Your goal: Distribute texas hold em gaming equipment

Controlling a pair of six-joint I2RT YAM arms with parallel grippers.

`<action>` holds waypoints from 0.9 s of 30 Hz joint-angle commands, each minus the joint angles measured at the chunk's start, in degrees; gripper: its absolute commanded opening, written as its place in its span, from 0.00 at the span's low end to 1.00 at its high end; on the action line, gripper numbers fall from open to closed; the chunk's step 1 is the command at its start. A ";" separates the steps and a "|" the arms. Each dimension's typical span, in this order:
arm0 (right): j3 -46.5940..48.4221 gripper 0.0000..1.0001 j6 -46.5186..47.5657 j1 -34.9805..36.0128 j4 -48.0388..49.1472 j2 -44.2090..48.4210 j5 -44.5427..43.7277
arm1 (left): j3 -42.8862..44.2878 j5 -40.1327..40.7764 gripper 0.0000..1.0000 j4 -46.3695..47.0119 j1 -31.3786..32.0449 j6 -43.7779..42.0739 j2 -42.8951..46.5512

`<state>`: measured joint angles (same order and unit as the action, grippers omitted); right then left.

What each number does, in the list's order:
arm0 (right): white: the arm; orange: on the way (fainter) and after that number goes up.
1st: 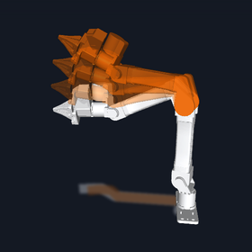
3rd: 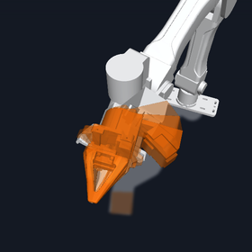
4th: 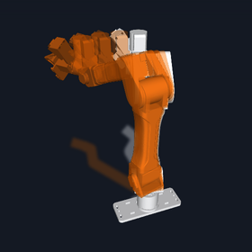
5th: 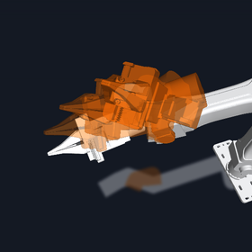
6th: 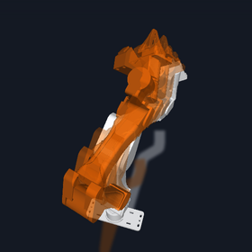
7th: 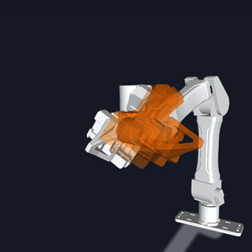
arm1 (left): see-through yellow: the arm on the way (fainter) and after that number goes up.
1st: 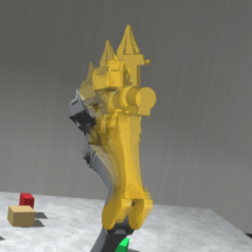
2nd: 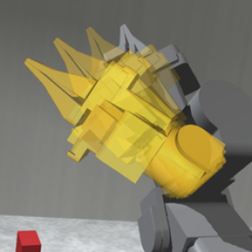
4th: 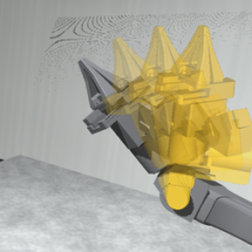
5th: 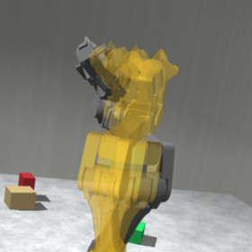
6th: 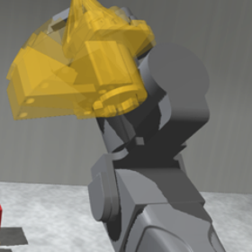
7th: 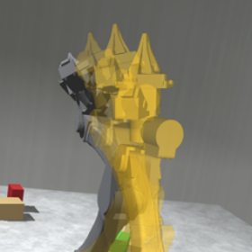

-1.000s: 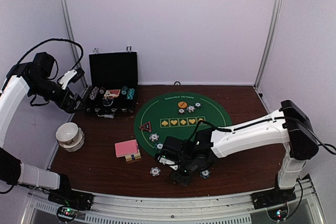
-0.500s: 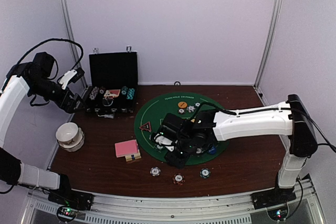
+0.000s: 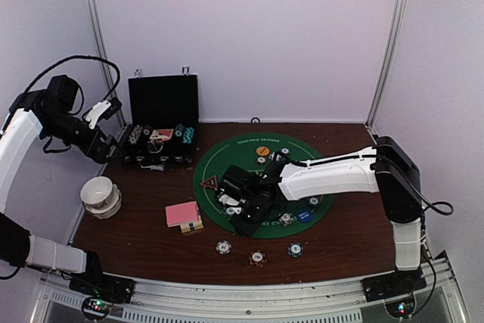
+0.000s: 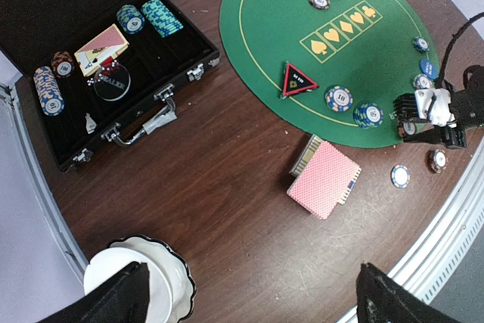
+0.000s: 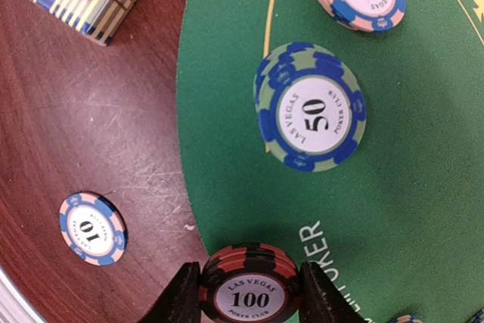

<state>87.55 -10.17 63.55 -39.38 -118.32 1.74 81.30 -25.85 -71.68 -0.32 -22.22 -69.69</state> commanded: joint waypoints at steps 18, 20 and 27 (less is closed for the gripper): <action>4.79 0.53 0.49 -3.16 3.63 -5.03 1.29 | 1.67 -0.67 0.97 0.04 0.10 -0.98 -0.32; 4.63 0.58 0.59 -3.16 3.27 -4.19 1.14 | 1.65 -0.66 0.97 0.07 0.13 -0.97 -0.29; 0.64 0.66 0.62 -2.81 2.03 2.90 0.37 | 1.66 -0.90 0.98 0.02 0.14 -0.90 -0.10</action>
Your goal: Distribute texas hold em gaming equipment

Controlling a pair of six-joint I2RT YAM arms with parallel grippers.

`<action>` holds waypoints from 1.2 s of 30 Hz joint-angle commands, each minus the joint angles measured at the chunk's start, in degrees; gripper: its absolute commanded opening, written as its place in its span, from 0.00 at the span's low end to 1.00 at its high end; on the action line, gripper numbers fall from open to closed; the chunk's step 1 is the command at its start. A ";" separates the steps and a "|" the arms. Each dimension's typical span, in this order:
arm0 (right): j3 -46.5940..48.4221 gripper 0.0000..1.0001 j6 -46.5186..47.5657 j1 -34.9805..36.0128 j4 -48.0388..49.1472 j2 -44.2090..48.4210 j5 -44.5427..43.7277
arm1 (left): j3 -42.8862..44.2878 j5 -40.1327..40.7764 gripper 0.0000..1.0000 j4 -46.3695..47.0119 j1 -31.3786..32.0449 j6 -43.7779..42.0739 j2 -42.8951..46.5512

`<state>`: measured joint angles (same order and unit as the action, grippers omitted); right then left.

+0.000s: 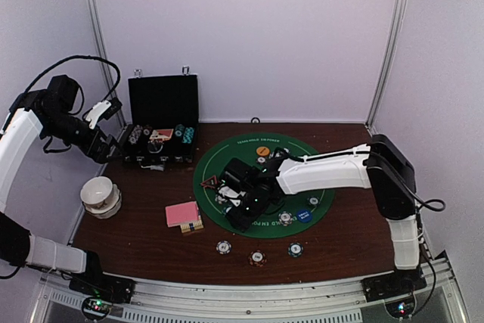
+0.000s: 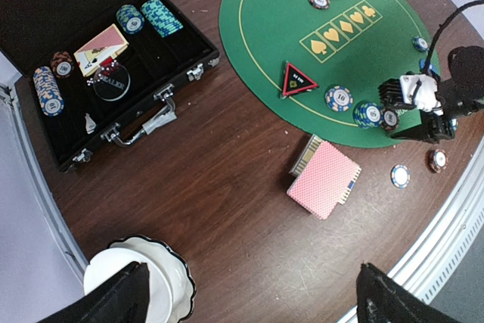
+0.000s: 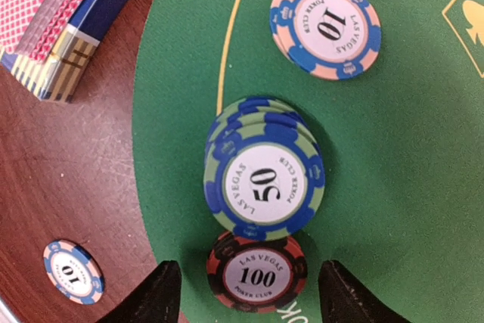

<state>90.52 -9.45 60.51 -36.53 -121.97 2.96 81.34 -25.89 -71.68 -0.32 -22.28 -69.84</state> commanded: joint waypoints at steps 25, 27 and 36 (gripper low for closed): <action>-16.55 0.74 -1.84 11.74 -2.68 13.07 0.81 | -0.31 -1.20 0.98 -0.01 0.14 -2.08 0.78; -16.75 0.73 -1.67 11.74 -2.82 12.50 1.13 | -0.23 -1.27 0.98 0.02 0.12 -2.06 0.83; -17.39 0.62 -1.60 11.92 -2.26 11.54 1.70 | 0.22 -1.23 0.98 -0.04 0.14 -1.71 0.66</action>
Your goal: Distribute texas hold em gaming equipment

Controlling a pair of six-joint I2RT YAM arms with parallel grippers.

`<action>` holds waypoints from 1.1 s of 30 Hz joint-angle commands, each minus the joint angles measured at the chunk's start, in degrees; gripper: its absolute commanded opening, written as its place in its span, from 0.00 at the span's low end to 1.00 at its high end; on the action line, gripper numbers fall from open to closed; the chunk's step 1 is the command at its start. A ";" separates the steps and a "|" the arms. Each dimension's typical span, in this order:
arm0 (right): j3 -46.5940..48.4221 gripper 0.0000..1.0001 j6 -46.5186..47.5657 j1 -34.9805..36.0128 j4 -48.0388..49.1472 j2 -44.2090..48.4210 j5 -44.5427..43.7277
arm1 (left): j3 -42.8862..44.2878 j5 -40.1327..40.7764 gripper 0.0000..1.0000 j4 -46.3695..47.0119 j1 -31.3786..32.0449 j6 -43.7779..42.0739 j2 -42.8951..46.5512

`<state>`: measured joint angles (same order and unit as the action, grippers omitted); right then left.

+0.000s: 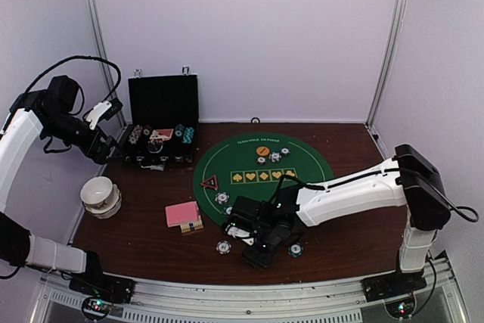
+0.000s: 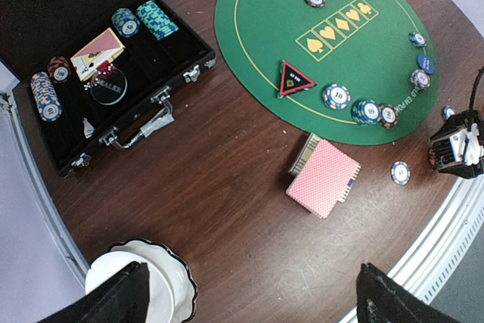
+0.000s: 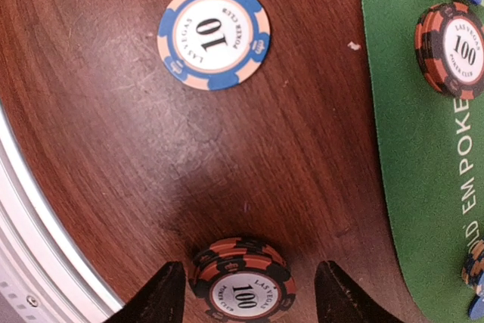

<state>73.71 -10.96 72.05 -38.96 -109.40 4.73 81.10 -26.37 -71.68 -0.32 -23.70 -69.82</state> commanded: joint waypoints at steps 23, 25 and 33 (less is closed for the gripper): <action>0.64 0.20 -0.03 0.57 -2.04 1.03 -1.80 | 0.86 -0.40 0.98 -0.03 0.14 -0.11 0.88; 1.24 0.18 -0.03 0.52 -2.76 1.69 -2.25 | 0.90 -0.43 0.97 -0.03 0.08 -0.07 0.87; 4.18 0.17 0.33 -0.39 -7.02 6.21 -3.59 | 0.97 -0.14 0.98 -0.03 0.14 -0.11 0.75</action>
<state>75.24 -10.72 72.25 -43.13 -108.25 3.22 81.12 -26.35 -71.68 -0.32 -23.70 -69.82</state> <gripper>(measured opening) 0.418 0.976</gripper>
